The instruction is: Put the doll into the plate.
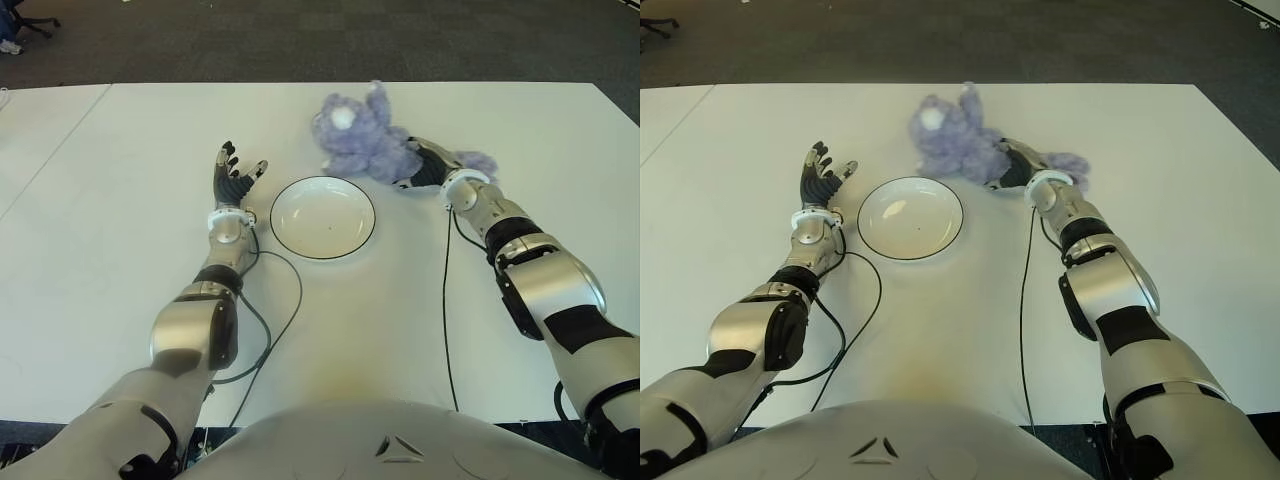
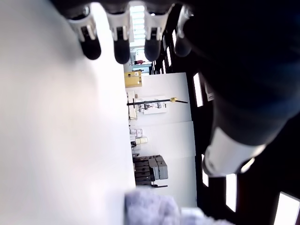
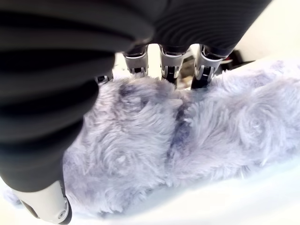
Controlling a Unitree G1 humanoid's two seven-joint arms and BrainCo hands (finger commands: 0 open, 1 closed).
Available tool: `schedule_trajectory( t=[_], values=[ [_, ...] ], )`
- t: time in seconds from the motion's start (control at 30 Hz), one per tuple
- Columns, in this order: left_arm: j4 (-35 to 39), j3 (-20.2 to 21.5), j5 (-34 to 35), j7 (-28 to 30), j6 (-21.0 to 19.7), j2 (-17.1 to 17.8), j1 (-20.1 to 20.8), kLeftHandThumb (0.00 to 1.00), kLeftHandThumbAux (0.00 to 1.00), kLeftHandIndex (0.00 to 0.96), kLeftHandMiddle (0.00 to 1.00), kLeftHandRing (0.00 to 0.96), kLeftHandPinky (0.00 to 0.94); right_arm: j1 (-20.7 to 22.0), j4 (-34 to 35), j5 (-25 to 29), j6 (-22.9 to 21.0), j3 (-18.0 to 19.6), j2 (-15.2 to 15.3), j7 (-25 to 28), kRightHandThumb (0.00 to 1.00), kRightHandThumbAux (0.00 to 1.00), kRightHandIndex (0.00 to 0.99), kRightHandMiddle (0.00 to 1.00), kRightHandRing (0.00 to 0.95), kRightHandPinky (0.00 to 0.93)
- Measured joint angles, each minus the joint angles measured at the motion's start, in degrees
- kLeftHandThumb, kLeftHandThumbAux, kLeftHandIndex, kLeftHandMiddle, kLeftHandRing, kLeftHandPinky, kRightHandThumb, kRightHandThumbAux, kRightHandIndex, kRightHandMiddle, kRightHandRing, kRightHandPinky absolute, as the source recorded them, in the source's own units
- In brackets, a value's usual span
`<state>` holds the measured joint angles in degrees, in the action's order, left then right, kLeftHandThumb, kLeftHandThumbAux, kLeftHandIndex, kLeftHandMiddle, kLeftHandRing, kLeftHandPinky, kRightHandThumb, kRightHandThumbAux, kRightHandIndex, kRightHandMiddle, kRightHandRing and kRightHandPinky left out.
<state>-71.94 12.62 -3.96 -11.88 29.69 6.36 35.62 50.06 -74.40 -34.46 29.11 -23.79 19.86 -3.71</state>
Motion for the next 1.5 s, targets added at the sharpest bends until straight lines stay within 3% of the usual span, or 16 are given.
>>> schedule_trajectory(
  t=[0.2, 0.33, 0.4, 0.5, 0.83, 0.97, 1.2, 1.5],
  values=[
    [0.02, 0.0, 0.04, 0.0, 0.01, -0.43, 0.16, 0.102, 0.776, 0.05, 0.087, 0.092, 0.098, -2.36, 2.38, 0.32, 13.96, -2.68, 0.14, 1.14, 0.315, 0.833, 0.106, 0.073, 0.057, 0.074],
    [-0.02, 0.11, 0.2, 0.01, -0.01, -0.55, 0.06, 0.098, 0.773, 0.048, 0.081, 0.088, 0.094, -3.19, 2.68, 1.2, 20.47, -3.77, 1.08, 4.14, 0.354, 0.852, 0.108, 0.08, 0.064, 0.089],
    [-0.02, 0.12, 0.28, 0.01, -0.01, -0.59, 0.0, 0.098, 0.774, 0.049, 0.082, 0.089, 0.099, -3.5, 2.63, 1.78, 22.28, -4.07, 1.83, 4.94, 0.455, 0.871, 0.118, 0.105, 0.092, 0.136],
    [-0.02, 0.16, 0.6, 0.01, -0.01, -0.65, -0.05, 0.1, 0.774, 0.049, 0.081, 0.087, 0.098, -4.23, 2.51, 3.09, 24.24, -4.12, 2.66, 5.71, 0.529, 0.877, 0.126, 0.126, 0.115, 0.162],
    [0.01, 0.25, 0.69, 0.01, 0.18, -0.82, 0.07, 0.093, 0.774, 0.043, 0.064, 0.07, 0.086, -7.01, 2.06, 9.97, 28.36, -2.09, 3.85, 11.39, 0.693, 0.878, 0.131, 0.152, 0.138, 0.162],
    [0.02, 0.2, 0.67, 0.01, 0.21, -0.88, 0.11, 0.093, 0.776, 0.047, 0.067, 0.072, 0.091, -7.79, 2.09, 12.93, 29.43, -1.03, 4.2, 14.94, 0.676, 0.878, 0.119, 0.146, 0.139, 0.166],
    [0.01, 0.26, 0.74, 0.22, 0.27, -1.19, 0.1, 0.085, 0.762, 0.047, 0.059, 0.06, 0.077, -9.95, 3.23, 16.61, 30.74, 0.39, 6.11, 20.43, 0.498, 0.881, 0.087, 0.118, 0.139, 0.179],
    [0.01, 0.66, 1.4, 1.39, 0.83, -1.38, -0.02, 0.072, 0.775, 0.038, 0.048, 0.05, 0.083, -12.1, 5.99, 19.06, 29.78, 1.62, 7.67, 24.27, 0.394, 0.881, 0.058, 0.105, 0.139, 0.192]
  ],
)
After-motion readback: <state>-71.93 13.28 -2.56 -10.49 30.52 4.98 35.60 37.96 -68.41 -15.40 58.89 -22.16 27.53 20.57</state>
